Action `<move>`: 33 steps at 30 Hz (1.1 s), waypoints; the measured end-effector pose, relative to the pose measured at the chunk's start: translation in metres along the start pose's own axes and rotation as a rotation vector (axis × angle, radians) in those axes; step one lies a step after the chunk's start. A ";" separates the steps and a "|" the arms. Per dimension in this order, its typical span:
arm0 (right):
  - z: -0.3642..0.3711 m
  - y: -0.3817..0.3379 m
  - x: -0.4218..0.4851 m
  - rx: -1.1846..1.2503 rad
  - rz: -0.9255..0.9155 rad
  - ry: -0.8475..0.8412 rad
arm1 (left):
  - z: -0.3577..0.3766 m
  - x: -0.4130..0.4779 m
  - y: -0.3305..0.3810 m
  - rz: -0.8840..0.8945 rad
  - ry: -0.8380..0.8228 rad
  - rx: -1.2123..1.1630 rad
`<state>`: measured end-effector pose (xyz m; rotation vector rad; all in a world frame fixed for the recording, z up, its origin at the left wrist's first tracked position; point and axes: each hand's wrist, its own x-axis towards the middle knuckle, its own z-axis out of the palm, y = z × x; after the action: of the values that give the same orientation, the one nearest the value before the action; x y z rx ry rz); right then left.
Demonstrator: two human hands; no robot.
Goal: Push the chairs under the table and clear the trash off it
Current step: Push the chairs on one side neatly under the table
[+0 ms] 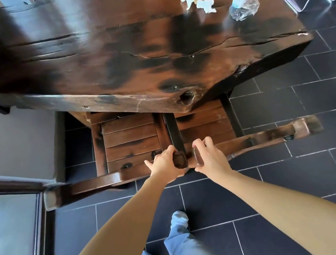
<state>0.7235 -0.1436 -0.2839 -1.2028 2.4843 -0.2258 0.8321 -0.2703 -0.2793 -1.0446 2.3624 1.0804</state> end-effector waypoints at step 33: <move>0.003 -0.042 -0.014 0.030 0.086 0.028 | -0.024 -0.012 -0.005 0.178 -0.103 0.136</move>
<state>0.7629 -0.1586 -0.2702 -1.0848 2.5405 -0.2580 0.8437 -0.2844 -0.2591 -0.7257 2.4423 0.9909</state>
